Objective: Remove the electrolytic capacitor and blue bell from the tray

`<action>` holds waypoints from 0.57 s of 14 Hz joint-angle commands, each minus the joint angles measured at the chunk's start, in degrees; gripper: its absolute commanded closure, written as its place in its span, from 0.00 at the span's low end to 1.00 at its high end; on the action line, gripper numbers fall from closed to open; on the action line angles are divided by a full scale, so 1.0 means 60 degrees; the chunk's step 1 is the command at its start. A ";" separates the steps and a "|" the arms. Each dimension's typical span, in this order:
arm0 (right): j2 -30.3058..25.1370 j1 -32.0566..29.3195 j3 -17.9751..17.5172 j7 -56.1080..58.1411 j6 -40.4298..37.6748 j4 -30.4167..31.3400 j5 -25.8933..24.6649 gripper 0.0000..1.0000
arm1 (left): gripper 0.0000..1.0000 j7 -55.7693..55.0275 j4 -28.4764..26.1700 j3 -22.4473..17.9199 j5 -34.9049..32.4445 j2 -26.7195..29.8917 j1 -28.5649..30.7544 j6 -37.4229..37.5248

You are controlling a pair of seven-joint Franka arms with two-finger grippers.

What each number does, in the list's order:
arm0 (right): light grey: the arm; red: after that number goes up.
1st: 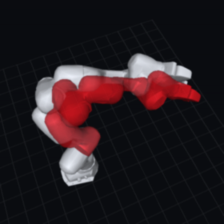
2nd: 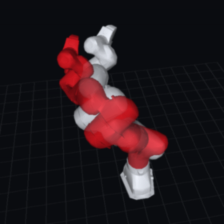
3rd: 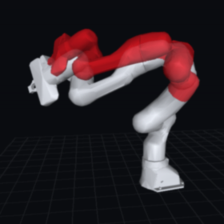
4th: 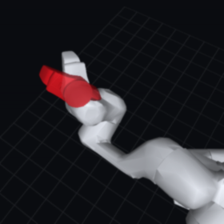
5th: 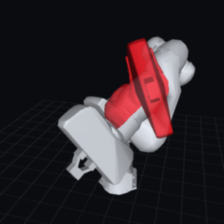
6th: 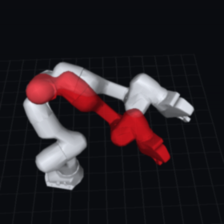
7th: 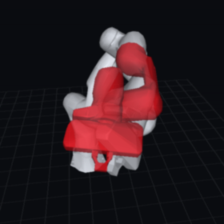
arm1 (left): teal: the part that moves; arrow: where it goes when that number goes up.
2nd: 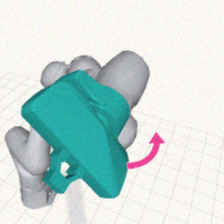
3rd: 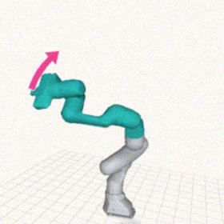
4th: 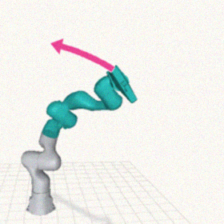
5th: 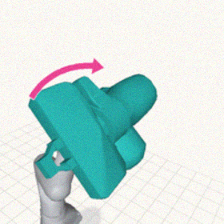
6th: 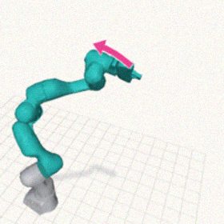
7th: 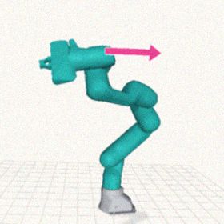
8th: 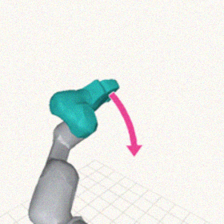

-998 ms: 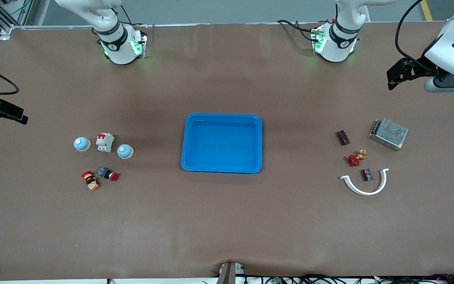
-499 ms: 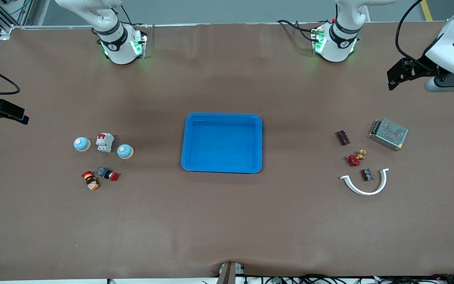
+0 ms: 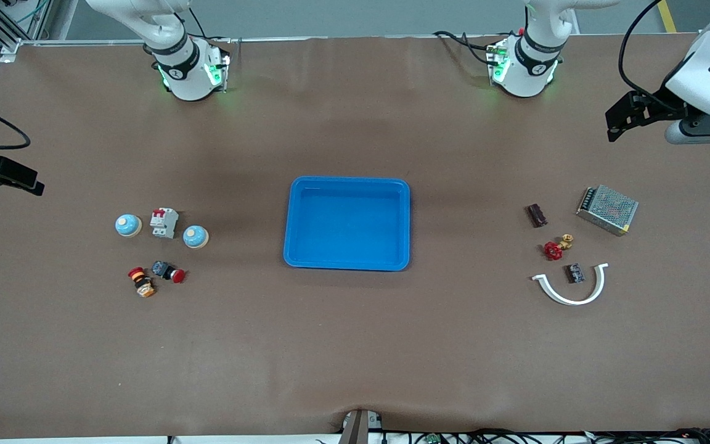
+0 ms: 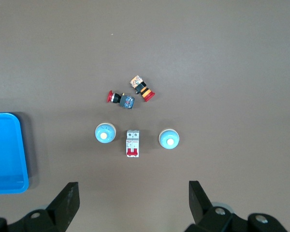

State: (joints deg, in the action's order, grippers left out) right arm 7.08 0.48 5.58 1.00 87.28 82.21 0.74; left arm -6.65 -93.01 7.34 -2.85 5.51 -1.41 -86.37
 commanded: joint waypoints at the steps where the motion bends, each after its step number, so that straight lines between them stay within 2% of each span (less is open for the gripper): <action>1: 0.0139 -0.0110 -0.0139 0.0038 -0.0117 -0.0562 -0.0050 0.00 | 0.00 0.0141 -0.0113 0.0007 0.0153 0.0166 0.0059 -0.0136; 8: 0.0124 -0.0110 -0.0154 -0.0021 -0.0147 -0.0753 -0.0021 0.00 | 0.00 0.0156 -0.0186 0.0007 0.0153 0.0239 0.0059 -0.0121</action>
State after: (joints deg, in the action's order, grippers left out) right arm 7.08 0.49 5.35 1.00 87.22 79.26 0.74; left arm -6.65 -93.01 7.34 -2.85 5.51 -1.41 -86.52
